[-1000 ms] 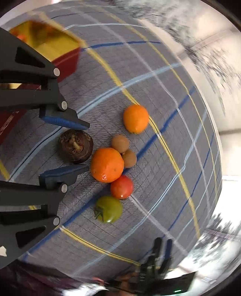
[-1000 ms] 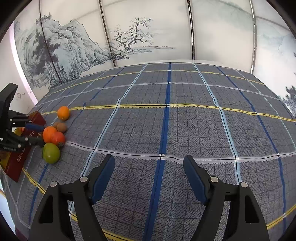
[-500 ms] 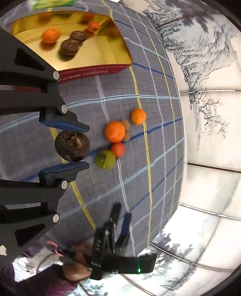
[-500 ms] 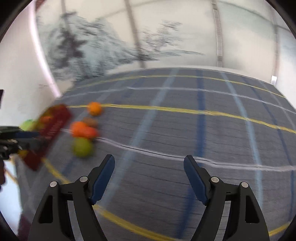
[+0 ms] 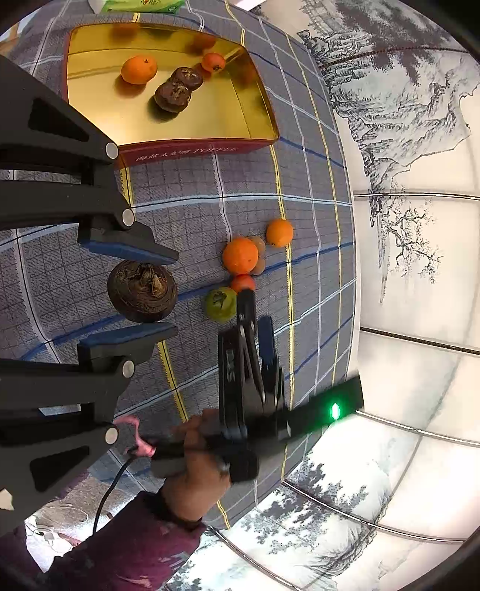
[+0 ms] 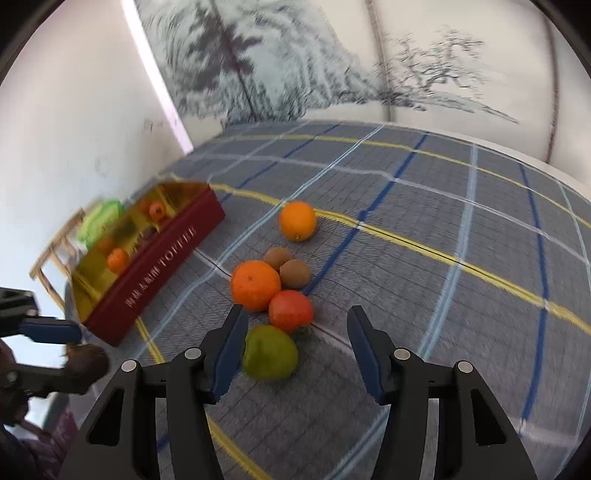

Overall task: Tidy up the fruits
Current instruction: 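Grasp the red tomato with the right tool while left holds the brown fruit, then carry the brown fruit into the tin and open the left tool while right holds the tomato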

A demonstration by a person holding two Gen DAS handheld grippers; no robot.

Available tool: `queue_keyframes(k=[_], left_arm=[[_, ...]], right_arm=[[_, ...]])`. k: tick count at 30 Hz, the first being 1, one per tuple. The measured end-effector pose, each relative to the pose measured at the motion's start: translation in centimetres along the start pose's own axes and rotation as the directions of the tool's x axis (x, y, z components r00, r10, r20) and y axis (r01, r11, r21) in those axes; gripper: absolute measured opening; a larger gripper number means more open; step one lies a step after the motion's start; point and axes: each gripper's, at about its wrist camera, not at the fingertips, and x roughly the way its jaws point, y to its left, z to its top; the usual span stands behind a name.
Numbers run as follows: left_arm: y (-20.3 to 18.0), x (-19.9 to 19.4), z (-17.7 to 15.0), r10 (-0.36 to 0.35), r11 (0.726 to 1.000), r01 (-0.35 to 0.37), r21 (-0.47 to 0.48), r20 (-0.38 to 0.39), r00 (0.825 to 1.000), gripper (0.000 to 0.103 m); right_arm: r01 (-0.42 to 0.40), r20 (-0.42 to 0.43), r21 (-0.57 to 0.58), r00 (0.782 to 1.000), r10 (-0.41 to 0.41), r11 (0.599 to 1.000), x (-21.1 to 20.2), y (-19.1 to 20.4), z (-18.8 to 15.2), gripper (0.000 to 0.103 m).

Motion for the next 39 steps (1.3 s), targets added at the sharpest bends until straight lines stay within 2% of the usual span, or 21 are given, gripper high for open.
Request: queue_keyframes(k=[4, 6, 8, 13, 16, 19, 23, 25, 28, 35, 36, 37, 39], left_arm=[[-0.1, 0.0, 0.2, -0.004, 1.0, 0.004, 0.002, 0.003, 1.0, 0.029], [0.0, 0.1, 0.1, -0.009, 1.0, 0.009, 0.002, 0.003, 1.0, 0.029], [0.0, 0.2, 0.1, -0.016, 1.0, 0.016, -0.003, -0.004, 1.0, 0.029], [0.3, 0.4, -0.1, -0.013, 1.0, 0.013, -0.02, -0.009, 1.0, 0.029], [0.4, 0.0, -0.1, -0.009, 1.0, 0.009, -0.025, -0.004, 1.0, 0.029], [0.5, -0.6, -0.2, -0.004, 1.0, 0.004, -0.027, 0.008, 1.0, 0.029], [0.5, -1.6, -0.1, 0.004, 1.0, -0.003, -0.029, 0.031, 1.0, 0.029], [0.4, -2.0, -0.1, 0.004, 0.999, -0.003, -0.034, 0.039, 0.999, 0.029], [0.4, -2.6, -0.4, 0.013, 0.999, -0.011, -0.036, 0.049, 0.999, 0.029], [0.5, -3.9, -0.8, 0.04, 0.998, -0.037, -0.041, 0.071, 0.997, 0.029], [0.6, -4.1, -0.9, 0.048, 0.998, -0.045, -0.044, 0.077, 0.996, 0.028], [0.7, -4.3, -0.9, 0.054, 0.998, -0.05, -0.046, 0.084, 0.995, 0.022], [0.9, -4.7, -0.9, 0.067, 0.997, -0.063, -0.049, 0.095, 0.993, 0.021]], right_arm=[[0.001, -0.062, -0.046, 0.998, -0.004, 0.999, 1.7, 0.2, 0.8, 0.049], [-0.008, -0.09, -0.053, 0.996, 0.003, 0.999, 2.3, 0.1, 1.3, 0.04], [-0.041, -0.121, -0.052, 0.992, 0.034, 0.998, 2.9, 0.1, 1.7, 0.035], [-0.069, -0.143, -0.024, 0.988, 0.065, 0.997, 3.2, -0.4, 1.7, 0.033], [0.004, -0.098, -0.041, 0.995, -0.008, 0.999, 2.1, -0.4, 1.2, 0.032], [0.059, -0.014, 0.028, 0.998, -0.059, 0.998, -0.6, -2.1, 0.5, 0.032], [0.183, 0.04, 0.124, 0.981, -0.189, 0.975, -3.3, -4.7, -1.3, 0.032], [0.243, 0.036, 0.179, 0.967, -0.253, 0.953, -4.0, -6.3, -2.6, 0.032], [0.292, 0.01, 0.248, 0.953, -0.304, 0.924, -4.3, -8.0, -4.4, 0.032], [0.305, 0.033, 0.311, 0.943, -0.331, 0.9, -5.1, -9.3, -5.5, 0.032], [0.306, 0.033, 0.311, 0.943, -0.332, 0.9, -5.0, -9.3, -5.5, 0.032], [0.307, 0.033, 0.312, 0.942, -0.333, 0.899, -5.0, -9.3, -5.5, 0.032], [0.309, 0.032, 0.312, 0.942, -0.335, 0.899, -5.0, -9.3, -5.5, 0.032]])
